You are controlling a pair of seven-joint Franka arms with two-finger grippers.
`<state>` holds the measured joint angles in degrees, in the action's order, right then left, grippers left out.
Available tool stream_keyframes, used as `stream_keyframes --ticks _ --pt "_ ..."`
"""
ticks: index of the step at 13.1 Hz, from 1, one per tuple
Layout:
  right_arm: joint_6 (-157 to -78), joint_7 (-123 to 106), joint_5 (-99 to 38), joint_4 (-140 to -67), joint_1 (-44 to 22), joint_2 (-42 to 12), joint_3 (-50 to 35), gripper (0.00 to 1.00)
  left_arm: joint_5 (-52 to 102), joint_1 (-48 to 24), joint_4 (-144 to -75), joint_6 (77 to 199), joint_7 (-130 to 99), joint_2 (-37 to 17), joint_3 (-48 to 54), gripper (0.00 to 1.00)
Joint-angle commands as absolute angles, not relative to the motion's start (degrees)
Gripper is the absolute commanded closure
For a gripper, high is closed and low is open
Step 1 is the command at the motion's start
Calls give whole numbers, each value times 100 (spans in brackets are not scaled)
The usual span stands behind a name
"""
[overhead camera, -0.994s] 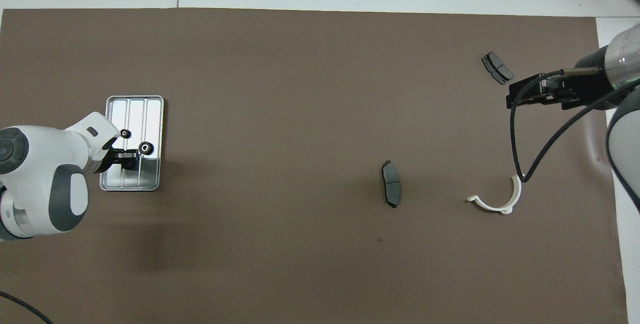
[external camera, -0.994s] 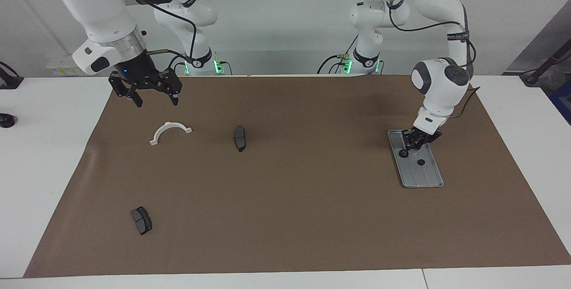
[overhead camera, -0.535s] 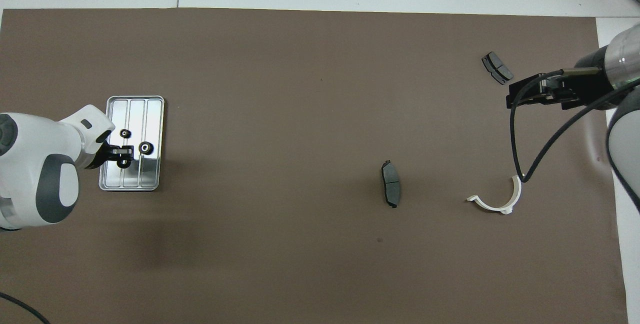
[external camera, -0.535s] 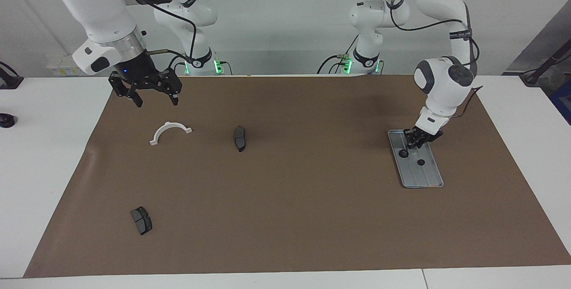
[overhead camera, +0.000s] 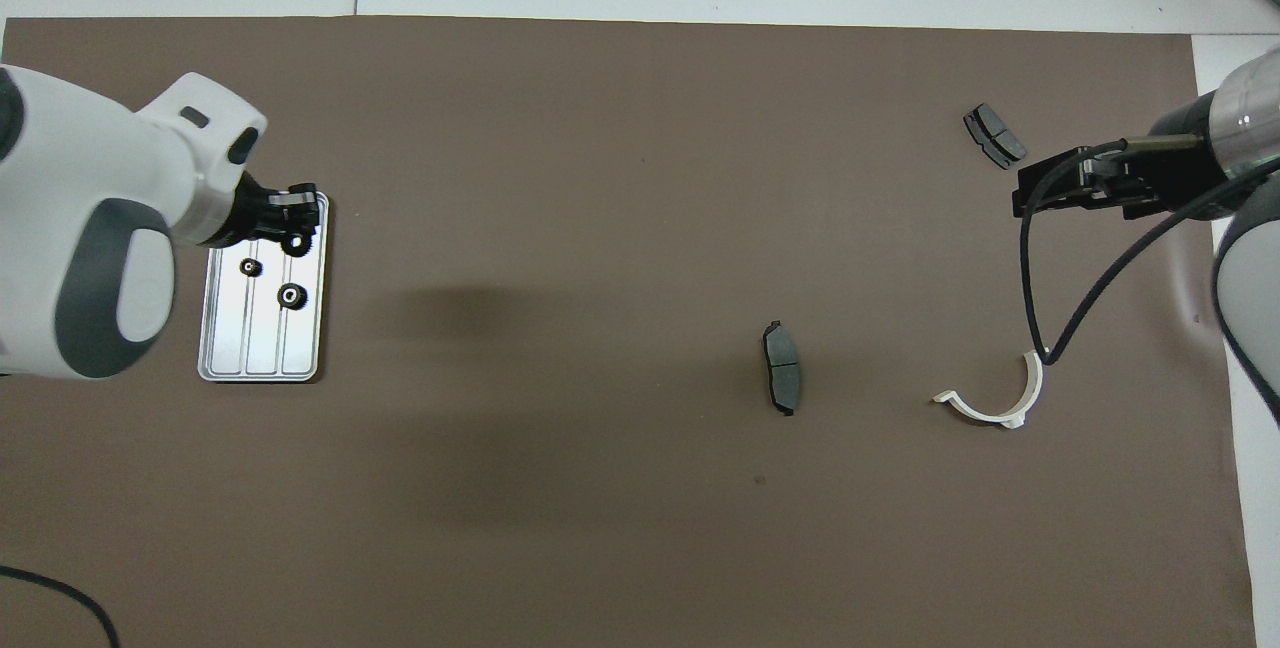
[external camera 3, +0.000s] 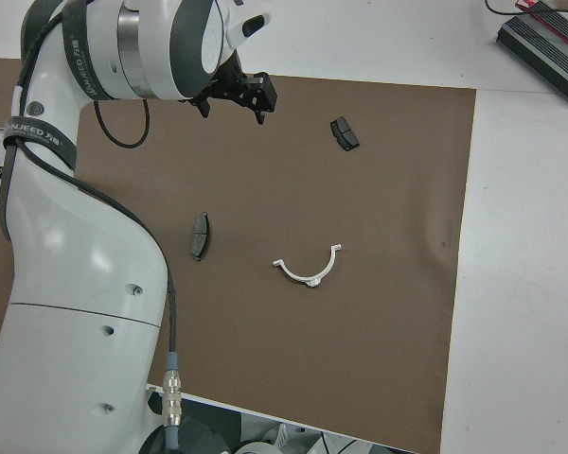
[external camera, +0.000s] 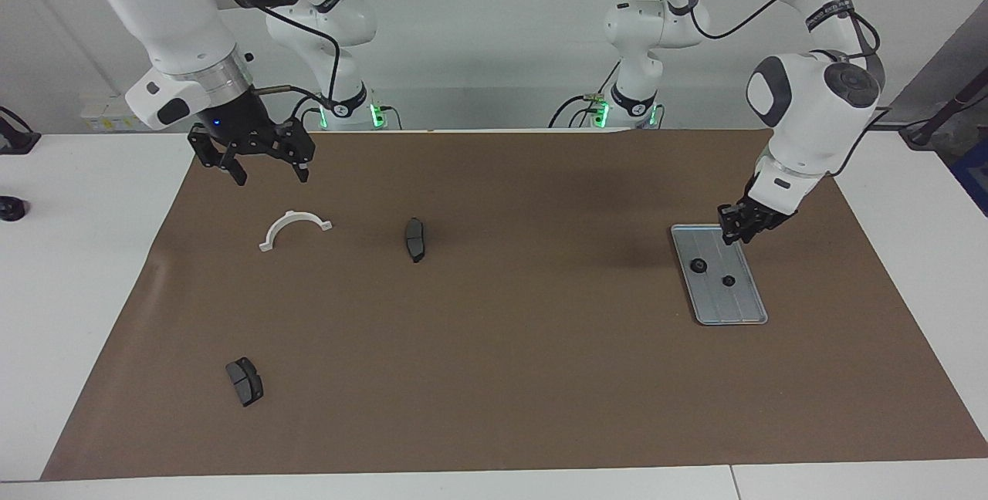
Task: Place bearing gear from tray to pile
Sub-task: 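Carry the gear to the table center and release it with the left gripper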
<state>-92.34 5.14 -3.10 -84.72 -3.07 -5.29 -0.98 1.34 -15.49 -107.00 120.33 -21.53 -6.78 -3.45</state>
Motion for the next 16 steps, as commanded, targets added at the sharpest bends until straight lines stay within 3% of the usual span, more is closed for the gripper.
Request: stream_keyframes --ticks 1,6,11,13,14,15,16 --pt "-9167 439 -378 -8543 -246 -457 -132 0 202 -2519 -10582 12610 -3720 -1106 -439 100" --pt "-9176 439 -378 -8543 -246 -457 -132 0 185 -3681 -10021 13604 -5323 -2379 -466 100" --pt "-9167 439 -378 -8543 -246 -457 -132 0 193 -3955 -10037 14395 -5774 -2724 -448 100" --pt "-9167 439 -378 -8543 -246 -457 -132 0 193 -3990 -10440 15105 -5862 -2725 -439 76" --pt "-9167 439 -378 -8543 -255 -457 -132 0 202 -3990 -10467 15134 -5862 -2725 -439 60" --pt "-9167 439 -378 -8543 -246 -457 -132 0 193 -3982 -10468 15135 -5862 -2725 -439 41" --pt "-9167 439 -378 -8543 -255 -457 -132 0 202 -3990 -10468 15117 -5871 -2725 -439 8"
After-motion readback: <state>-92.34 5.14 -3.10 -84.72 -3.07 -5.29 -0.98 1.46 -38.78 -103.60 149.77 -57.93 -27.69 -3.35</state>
